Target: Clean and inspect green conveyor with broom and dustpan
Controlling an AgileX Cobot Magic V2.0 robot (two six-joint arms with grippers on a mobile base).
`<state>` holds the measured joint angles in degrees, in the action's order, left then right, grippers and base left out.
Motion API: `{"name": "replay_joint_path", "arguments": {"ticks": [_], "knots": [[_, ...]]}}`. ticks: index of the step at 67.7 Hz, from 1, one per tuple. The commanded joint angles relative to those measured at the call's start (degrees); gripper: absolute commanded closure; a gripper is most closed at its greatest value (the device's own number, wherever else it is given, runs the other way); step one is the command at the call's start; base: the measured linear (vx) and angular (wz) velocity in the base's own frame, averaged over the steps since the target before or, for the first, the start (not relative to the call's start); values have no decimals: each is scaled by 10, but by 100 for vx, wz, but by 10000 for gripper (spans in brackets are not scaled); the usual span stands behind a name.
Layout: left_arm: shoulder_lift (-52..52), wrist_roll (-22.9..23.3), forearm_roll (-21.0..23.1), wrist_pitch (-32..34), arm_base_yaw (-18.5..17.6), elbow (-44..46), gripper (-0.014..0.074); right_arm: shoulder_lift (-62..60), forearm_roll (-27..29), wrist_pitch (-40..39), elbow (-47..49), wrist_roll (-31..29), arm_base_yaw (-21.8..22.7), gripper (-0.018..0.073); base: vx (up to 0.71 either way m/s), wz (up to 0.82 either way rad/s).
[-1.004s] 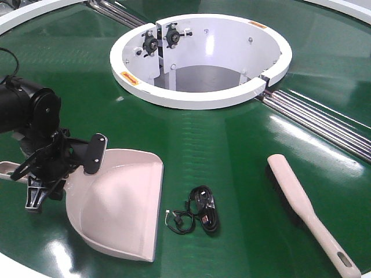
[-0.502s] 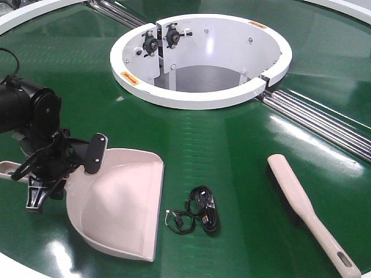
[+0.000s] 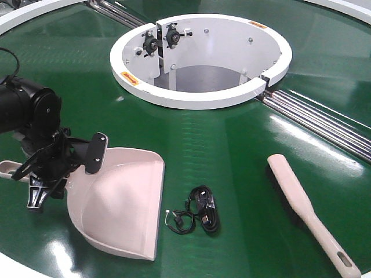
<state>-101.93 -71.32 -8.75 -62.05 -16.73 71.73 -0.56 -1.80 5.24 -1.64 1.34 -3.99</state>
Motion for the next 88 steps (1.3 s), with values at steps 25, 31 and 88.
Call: {"name": "replay_joint_path", "arguments": {"ticks": [25,31,88], "knots": [[24,9,4,14,-3,16,604,-10,-7,-44,-11,-4,3,569,0,0],[24,9,4,14,-3,16,604,-10,-7,-44,-11,-4,3,569,0,0],[24,9,4,14,-3,16,604,62,10,-57,127,20,2,569,0,0]]}}
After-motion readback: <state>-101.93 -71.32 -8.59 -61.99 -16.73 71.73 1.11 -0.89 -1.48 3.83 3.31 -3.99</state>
